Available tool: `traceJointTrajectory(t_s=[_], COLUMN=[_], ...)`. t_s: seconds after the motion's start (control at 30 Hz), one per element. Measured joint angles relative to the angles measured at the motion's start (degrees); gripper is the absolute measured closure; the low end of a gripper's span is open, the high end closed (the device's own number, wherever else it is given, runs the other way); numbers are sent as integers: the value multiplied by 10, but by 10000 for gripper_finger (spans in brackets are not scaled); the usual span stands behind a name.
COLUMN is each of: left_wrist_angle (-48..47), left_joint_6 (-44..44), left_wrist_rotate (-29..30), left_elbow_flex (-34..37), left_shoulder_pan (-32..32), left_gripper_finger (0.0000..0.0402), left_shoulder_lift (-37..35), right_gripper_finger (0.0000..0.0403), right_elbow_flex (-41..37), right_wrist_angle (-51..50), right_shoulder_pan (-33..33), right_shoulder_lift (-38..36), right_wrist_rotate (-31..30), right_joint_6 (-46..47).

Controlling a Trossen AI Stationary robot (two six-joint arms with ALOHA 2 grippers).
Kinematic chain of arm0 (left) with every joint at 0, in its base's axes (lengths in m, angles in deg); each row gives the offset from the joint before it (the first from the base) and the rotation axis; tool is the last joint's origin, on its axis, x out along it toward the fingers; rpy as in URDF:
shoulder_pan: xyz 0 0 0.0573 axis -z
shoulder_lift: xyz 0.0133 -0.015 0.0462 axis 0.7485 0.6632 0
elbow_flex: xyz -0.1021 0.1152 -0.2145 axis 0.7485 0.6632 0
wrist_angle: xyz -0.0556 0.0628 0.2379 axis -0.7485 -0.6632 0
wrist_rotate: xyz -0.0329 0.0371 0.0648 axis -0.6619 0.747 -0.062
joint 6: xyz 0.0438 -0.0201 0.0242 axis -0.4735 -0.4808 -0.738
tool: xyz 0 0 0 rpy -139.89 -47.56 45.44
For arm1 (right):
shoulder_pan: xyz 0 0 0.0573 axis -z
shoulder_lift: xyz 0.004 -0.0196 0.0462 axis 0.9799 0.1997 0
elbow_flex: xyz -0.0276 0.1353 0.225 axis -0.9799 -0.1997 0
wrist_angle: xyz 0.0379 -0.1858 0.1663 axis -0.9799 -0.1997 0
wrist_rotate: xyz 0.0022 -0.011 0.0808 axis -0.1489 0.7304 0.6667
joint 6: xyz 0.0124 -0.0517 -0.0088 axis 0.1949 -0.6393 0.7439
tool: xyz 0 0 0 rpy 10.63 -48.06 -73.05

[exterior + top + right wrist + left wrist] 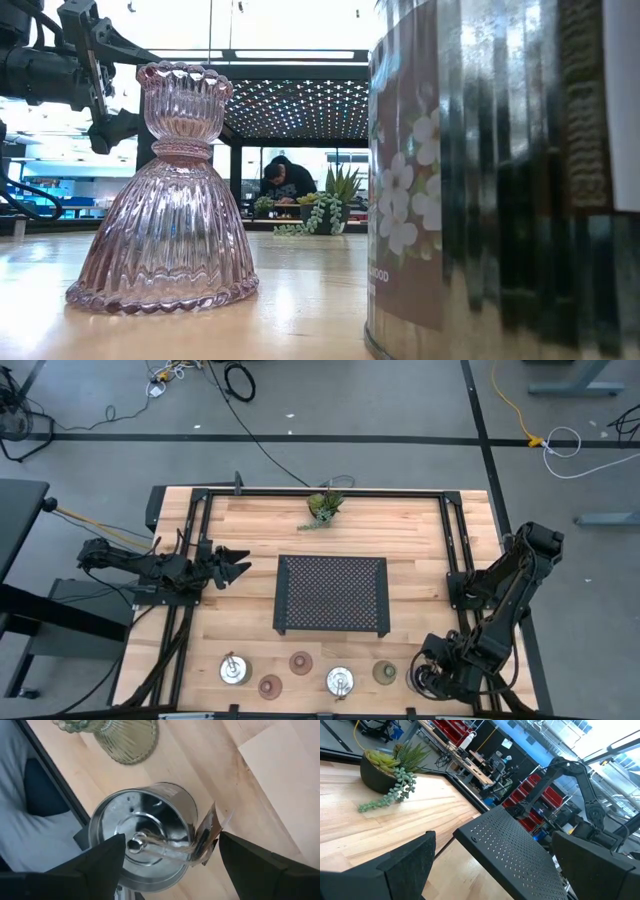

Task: Pick & Place candle stick holders
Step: Put the right silver scented candle on the shelf

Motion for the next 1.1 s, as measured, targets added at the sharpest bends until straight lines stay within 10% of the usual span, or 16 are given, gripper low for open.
traceJointTrajectory(t_s=[1.1], left_wrist_angle=[-1], left_joint_6=[0], left_wrist_rotate=[0], left_elbow_flex=[0], left_shoulder_pan=[0], left_gripper_finger=[3], left_shoulder_lift=[0], right_gripper_finger=[155], right_elbow_flex=[0], right_wrist_angle=[23], right_shoulder_pan=[28], right_shoulder_lift=[21], right_wrist_rotate=[47], right_joint_6=[-50])
